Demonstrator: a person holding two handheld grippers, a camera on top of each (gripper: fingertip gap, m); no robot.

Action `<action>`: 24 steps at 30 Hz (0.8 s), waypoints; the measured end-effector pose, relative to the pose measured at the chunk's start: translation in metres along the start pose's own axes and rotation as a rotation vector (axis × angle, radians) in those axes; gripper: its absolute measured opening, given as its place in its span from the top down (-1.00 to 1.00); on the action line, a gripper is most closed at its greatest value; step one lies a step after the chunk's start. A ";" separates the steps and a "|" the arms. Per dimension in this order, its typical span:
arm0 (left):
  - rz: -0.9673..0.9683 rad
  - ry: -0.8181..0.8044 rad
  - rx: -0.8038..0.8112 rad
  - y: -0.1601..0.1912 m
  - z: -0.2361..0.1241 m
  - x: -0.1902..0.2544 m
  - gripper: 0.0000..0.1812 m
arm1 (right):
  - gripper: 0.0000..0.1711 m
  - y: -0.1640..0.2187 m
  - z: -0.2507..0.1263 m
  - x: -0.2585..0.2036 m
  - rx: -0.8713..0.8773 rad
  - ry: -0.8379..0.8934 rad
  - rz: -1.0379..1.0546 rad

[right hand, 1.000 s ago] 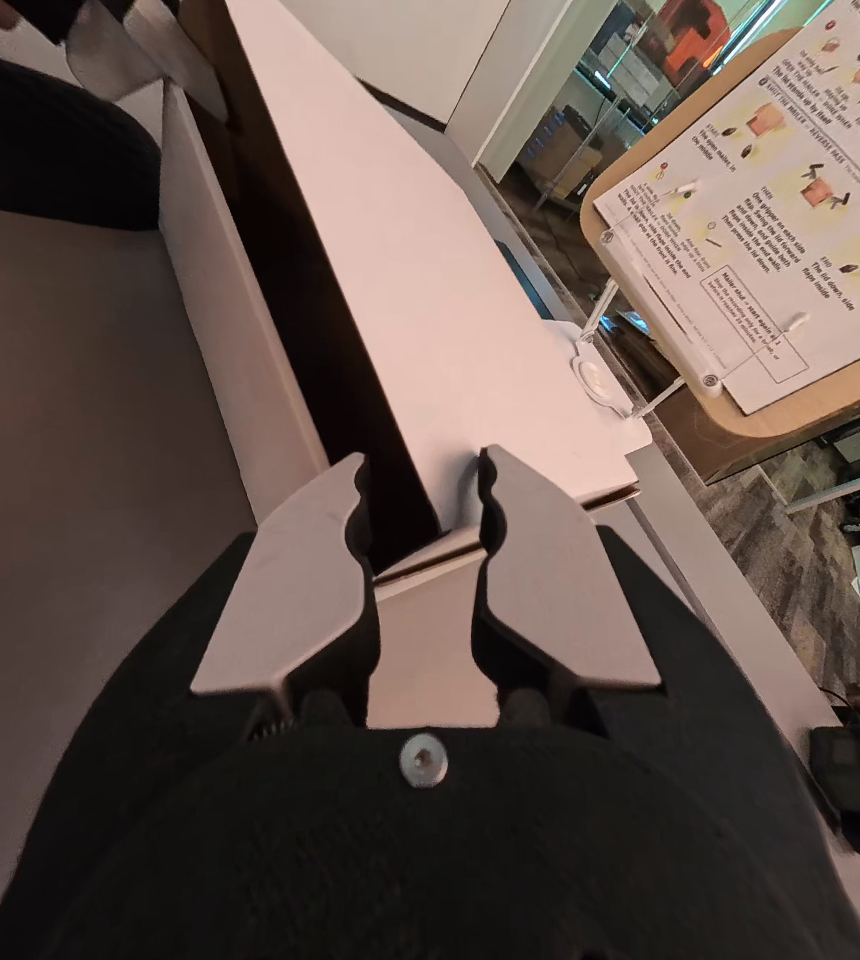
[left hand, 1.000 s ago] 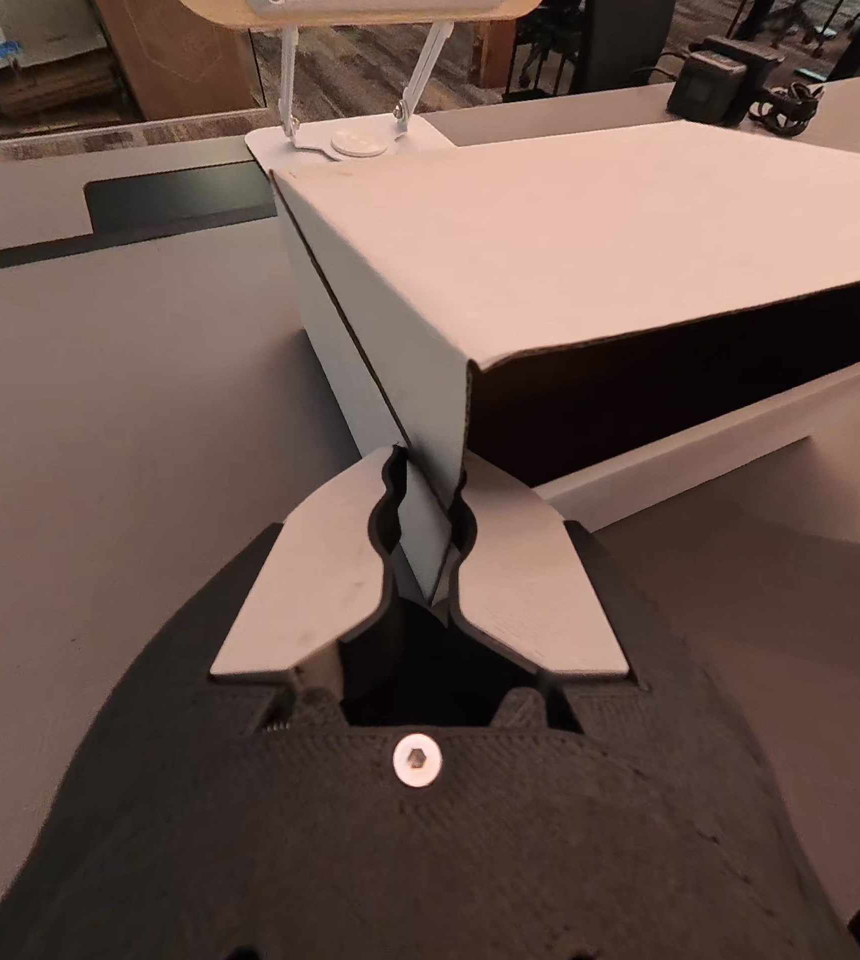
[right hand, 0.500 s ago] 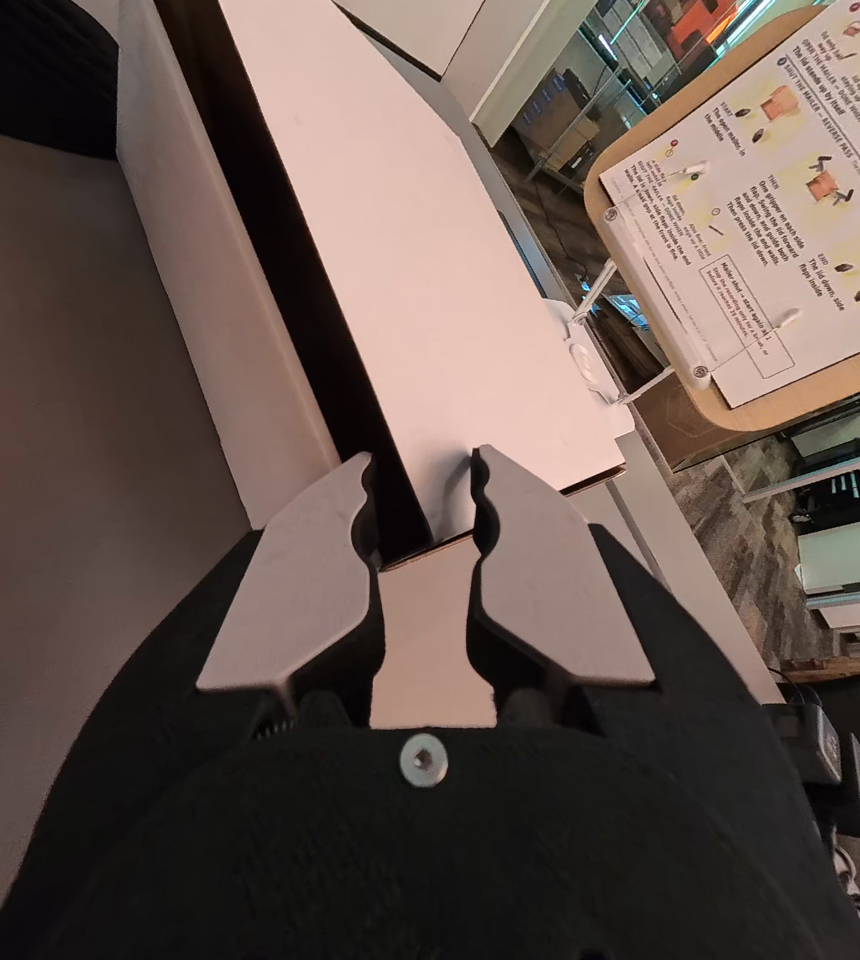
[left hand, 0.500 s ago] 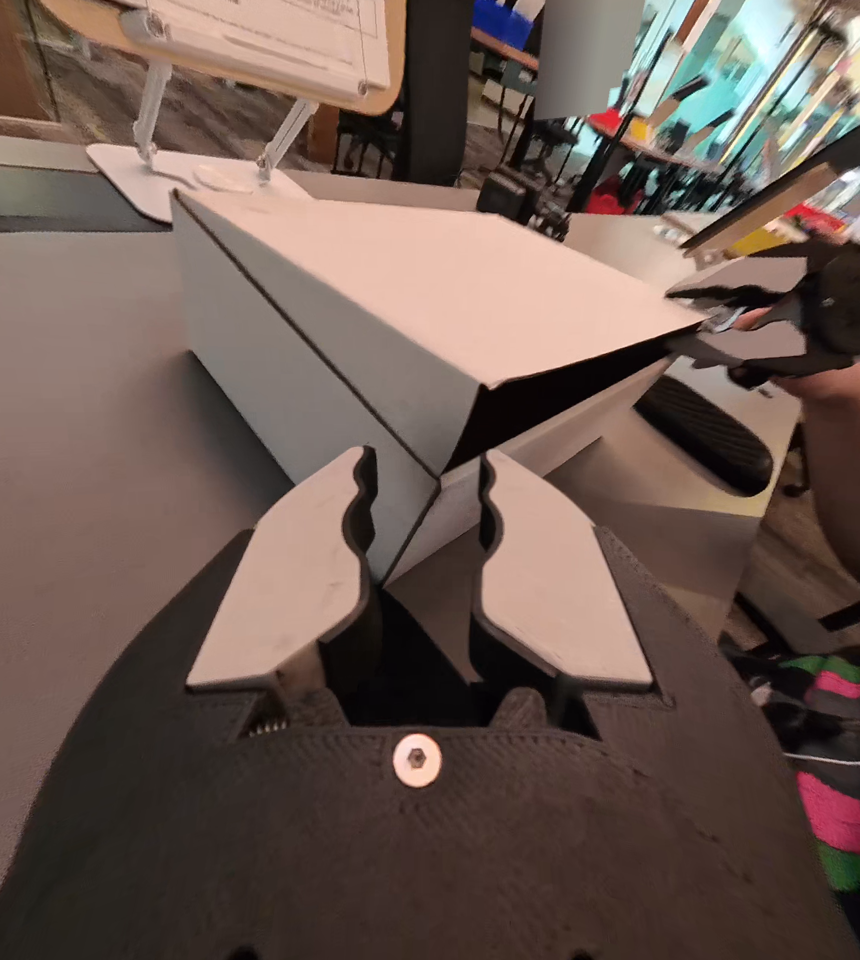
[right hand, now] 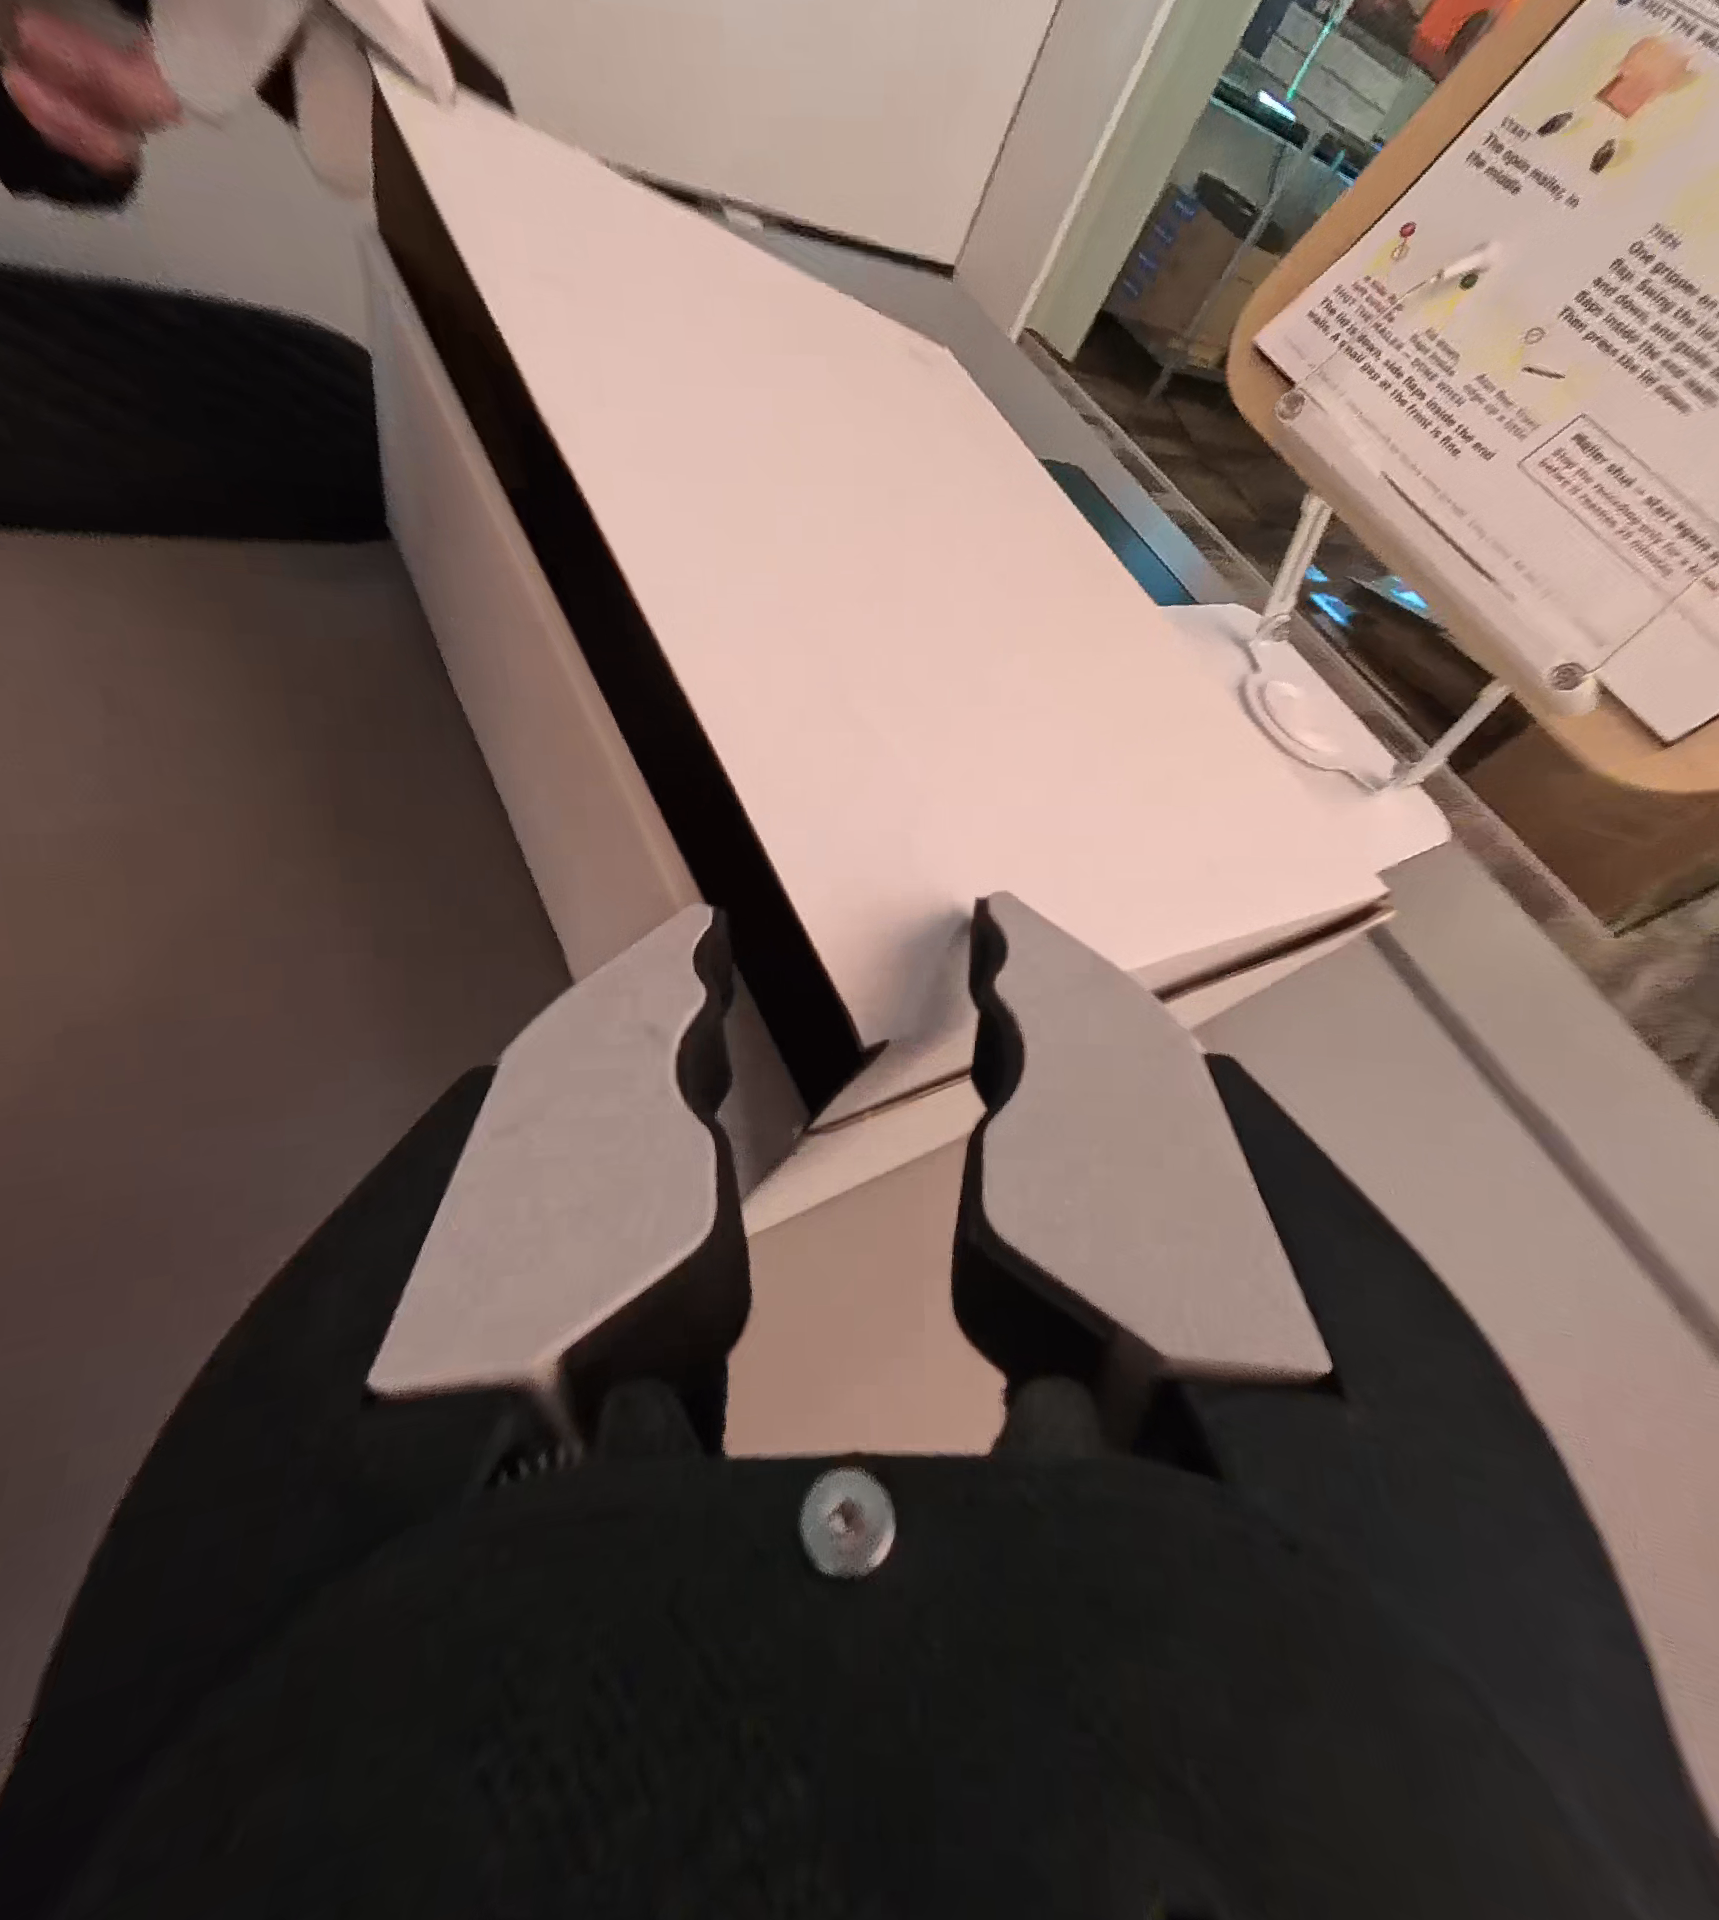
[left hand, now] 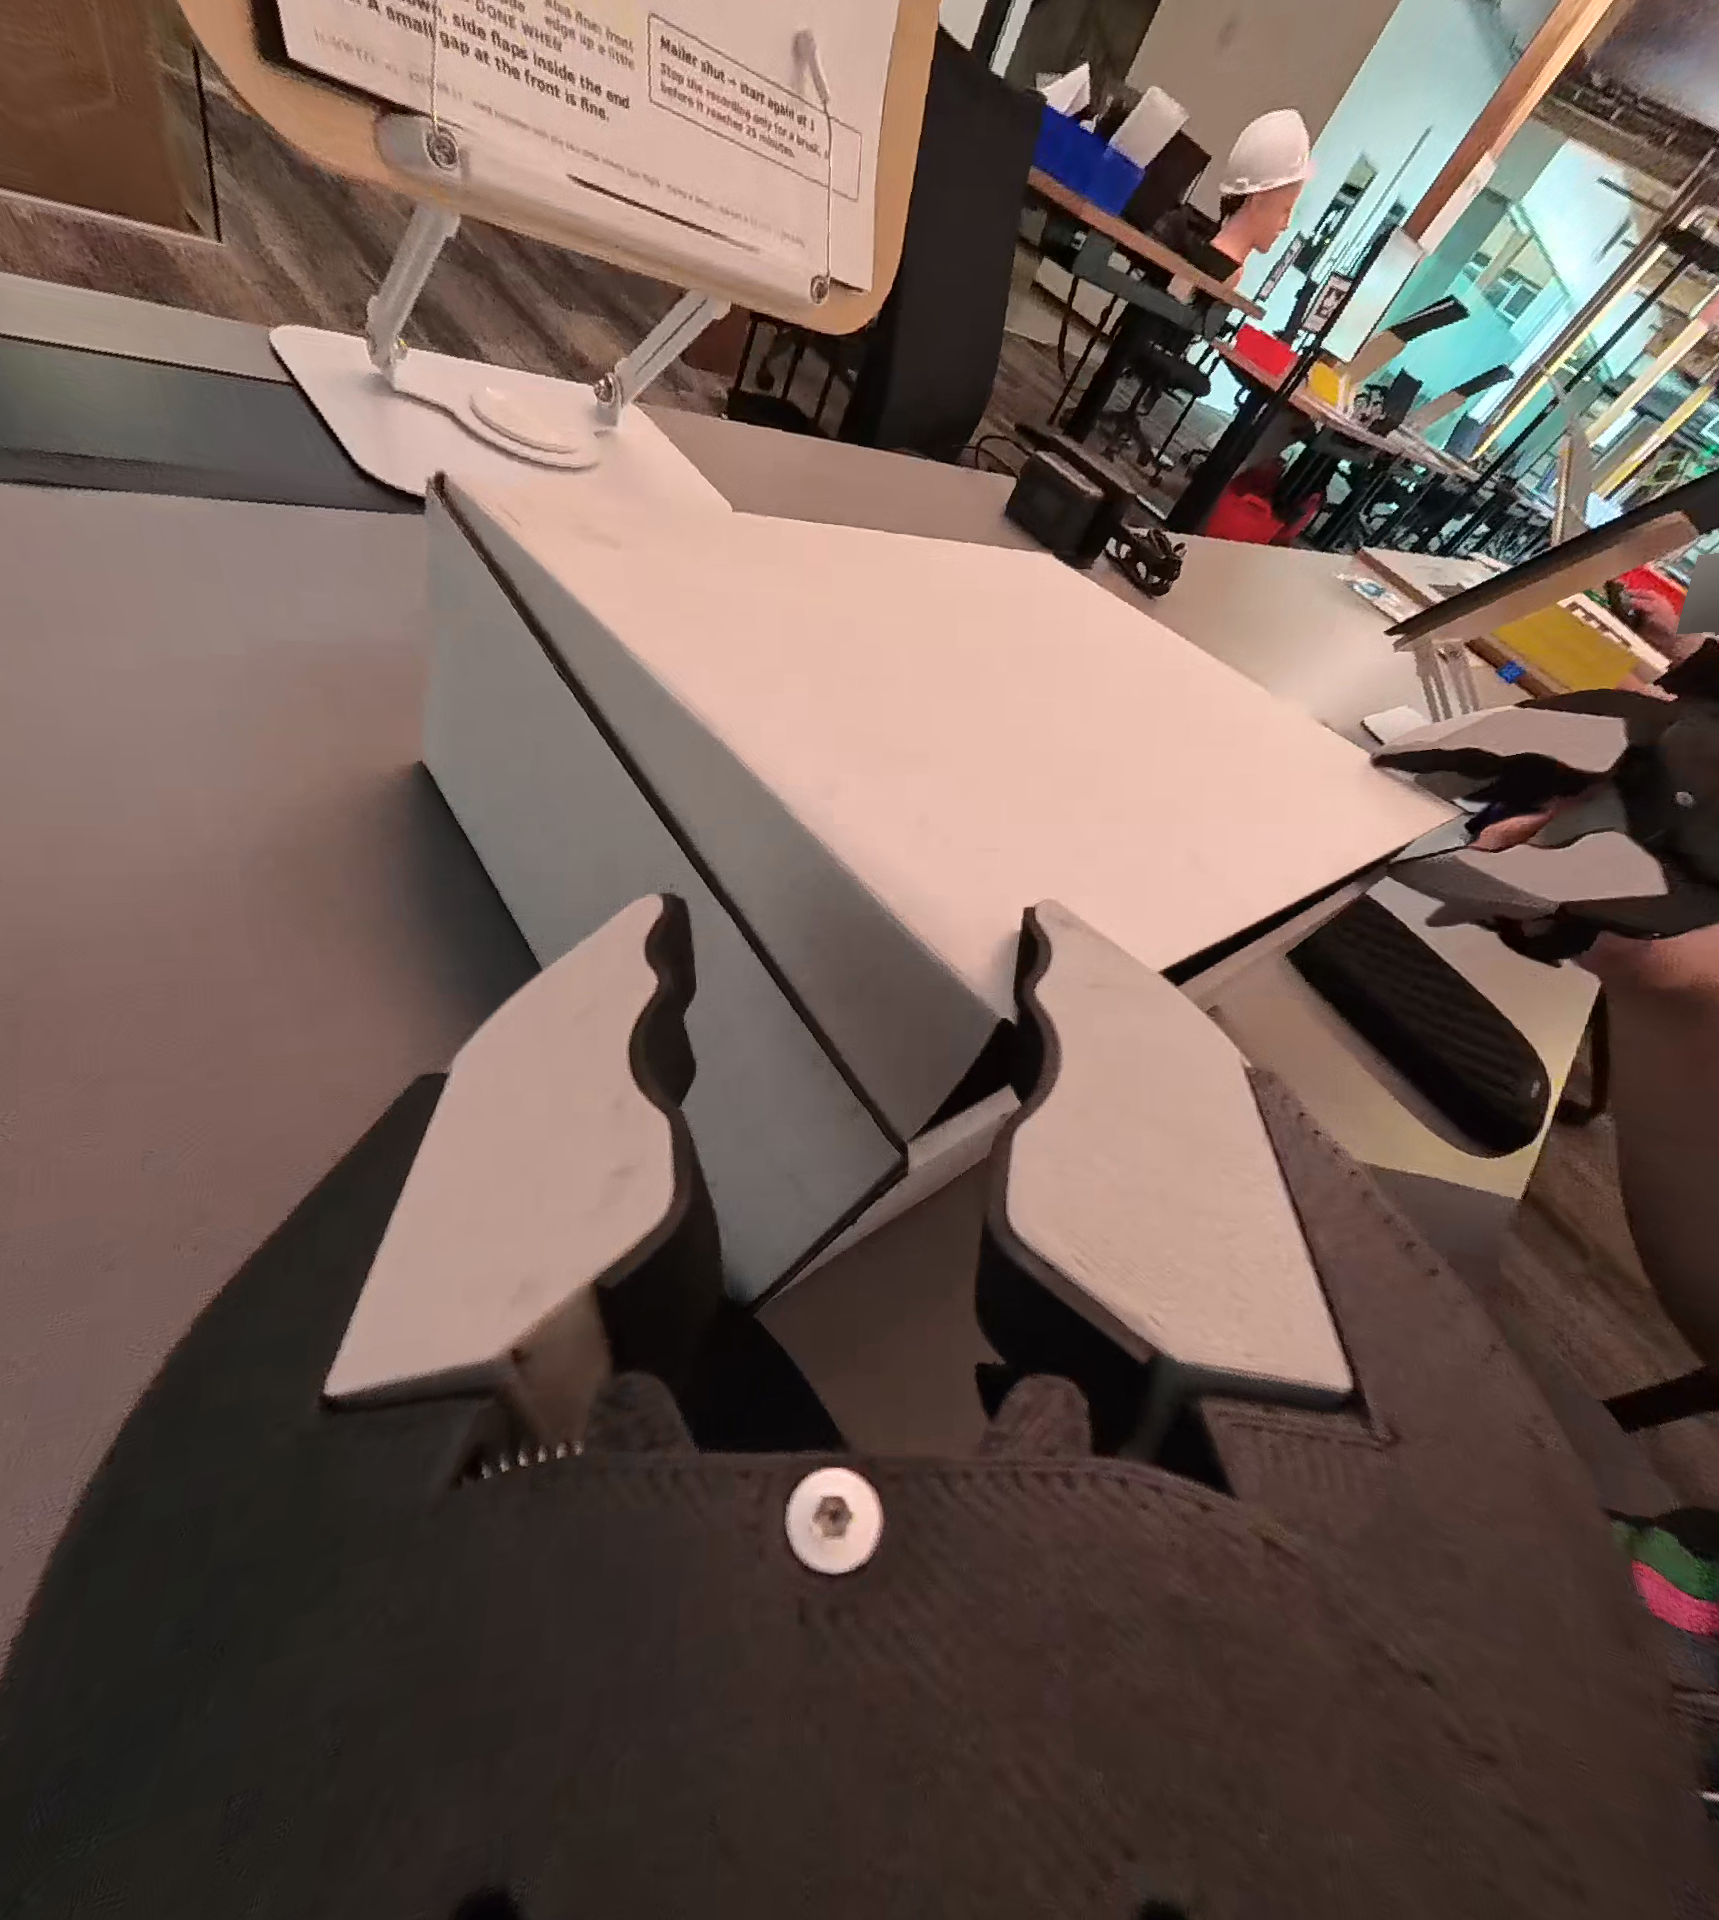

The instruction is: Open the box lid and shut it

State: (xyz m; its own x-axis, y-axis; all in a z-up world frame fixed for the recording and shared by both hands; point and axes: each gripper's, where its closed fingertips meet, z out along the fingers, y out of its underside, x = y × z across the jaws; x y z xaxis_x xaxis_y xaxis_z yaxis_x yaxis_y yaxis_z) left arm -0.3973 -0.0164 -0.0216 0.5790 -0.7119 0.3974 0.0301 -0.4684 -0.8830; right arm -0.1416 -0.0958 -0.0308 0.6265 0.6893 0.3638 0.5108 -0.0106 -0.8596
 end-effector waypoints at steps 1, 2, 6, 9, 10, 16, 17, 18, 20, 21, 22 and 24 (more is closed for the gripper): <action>-0.012 0.007 -0.003 0.001 0.000 -0.001 0.33 | 0.48 -0.001 -0.001 0.000 0.023 -0.015 0.030; -0.024 0.015 -0.009 0.003 0.000 -0.001 0.33 | 0.47 -0.001 -0.001 -0.001 0.040 -0.030 0.054; -0.038 0.021 -0.062 0.014 0.002 -0.005 0.35 | 0.45 -0.002 -0.003 -0.003 0.097 -0.083 0.141; -0.071 0.039 -0.069 0.019 0.002 -0.006 0.35 | 0.44 -0.001 -0.003 -0.005 0.119 -0.123 0.193; -0.080 0.041 -0.084 0.022 0.003 -0.007 0.36 | 0.44 0.000 -0.003 -0.005 0.121 -0.135 0.208; -0.094 0.072 -0.096 0.024 0.000 -0.006 0.41 | 0.42 -0.002 -0.008 -0.012 0.171 -0.237 0.327; -0.093 0.078 -0.082 0.020 -0.002 -0.005 0.42 | 0.43 -0.006 -0.012 -0.009 0.200 -0.244 0.365; -0.091 0.085 -0.066 0.016 -0.004 -0.003 0.42 | 0.46 -0.010 -0.015 -0.003 0.229 -0.239 0.405; -0.060 0.083 -0.057 0.011 -0.007 -0.002 0.47 | 0.62 -0.014 -0.021 0.010 0.268 -0.216 0.476; -0.031 0.075 -0.068 0.012 -0.007 -0.002 0.50 | 0.72 -0.013 -0.023 0.014 0.272 -0.209 0.503; -0.003 0.074 -0.081 0.013 -0.006 0.000 0.54 | 0.79 -0.011 -0.023 0.017 0.267 -0.208 0.523; 0.057 0.121 -0.065 0.010 -0.007 0.010 0.71 | 0.86 -0.008 -0.021 0.016 0.251 -0.222 0.543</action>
State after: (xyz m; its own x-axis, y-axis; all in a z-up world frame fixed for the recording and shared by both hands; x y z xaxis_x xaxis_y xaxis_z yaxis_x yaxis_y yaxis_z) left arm -0.3973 -0.0318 -0.0251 0.4761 -0.7944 0.3773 -0.0554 -0.4552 -0.8887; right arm -0.1228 -0.0996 -0.0108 0.6067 0.7675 -0.2069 -0.0151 -0.2492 -0.9683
